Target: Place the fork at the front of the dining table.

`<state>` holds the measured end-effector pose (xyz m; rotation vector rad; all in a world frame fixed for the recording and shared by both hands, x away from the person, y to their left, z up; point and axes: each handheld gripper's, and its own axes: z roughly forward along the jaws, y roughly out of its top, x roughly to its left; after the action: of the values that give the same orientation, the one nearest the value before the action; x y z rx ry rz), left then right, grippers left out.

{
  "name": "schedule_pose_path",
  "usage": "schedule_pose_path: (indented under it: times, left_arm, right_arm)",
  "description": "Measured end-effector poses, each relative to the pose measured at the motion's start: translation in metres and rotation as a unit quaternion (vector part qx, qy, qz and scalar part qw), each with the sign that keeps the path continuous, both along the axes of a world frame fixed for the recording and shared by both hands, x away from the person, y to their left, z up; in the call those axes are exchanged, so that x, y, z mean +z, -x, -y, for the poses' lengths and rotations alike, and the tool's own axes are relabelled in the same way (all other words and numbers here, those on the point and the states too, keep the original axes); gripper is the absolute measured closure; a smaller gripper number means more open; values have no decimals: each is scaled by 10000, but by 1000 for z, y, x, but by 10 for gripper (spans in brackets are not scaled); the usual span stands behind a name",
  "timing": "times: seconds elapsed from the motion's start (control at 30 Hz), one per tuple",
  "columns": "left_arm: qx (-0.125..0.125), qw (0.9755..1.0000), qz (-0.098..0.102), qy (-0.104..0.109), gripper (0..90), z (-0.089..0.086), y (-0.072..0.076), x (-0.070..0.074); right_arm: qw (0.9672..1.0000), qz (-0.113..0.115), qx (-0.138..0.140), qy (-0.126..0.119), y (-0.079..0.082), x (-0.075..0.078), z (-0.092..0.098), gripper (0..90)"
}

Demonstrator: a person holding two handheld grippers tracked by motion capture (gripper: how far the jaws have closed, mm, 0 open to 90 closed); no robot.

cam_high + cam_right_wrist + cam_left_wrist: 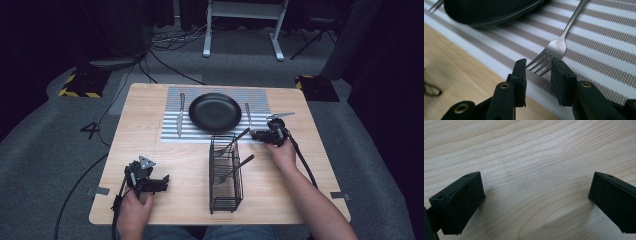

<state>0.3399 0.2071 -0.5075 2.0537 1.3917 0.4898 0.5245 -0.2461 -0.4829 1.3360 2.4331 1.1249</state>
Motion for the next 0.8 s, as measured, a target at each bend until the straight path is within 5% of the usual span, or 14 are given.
schedule_pose_path:
  times: [0.33, 0.6, 0.67, 0.8]
  left_arm:
    - [1, 10000, 0, 2, 2, 0, 0, 0]
    - [3, 10000, -2, 4, 2, 0, 0, 0]
    - [-1, 10000, -1, 1, 2, 0, 0, 0]
    - [1, 10000, 0, 2, 2, 0, 0, 0]
  right_arm:
    - [9993, 159, -348, -41, -16, 1, -12, 622]
    - [9978, 529, -299, -258, 7, 39, 12, 577]
    - [9956, 888, -249, -146, 26, 60, 25, 560]
    - [9937, 1111, -165, -44, 52, 77, 40, 516]
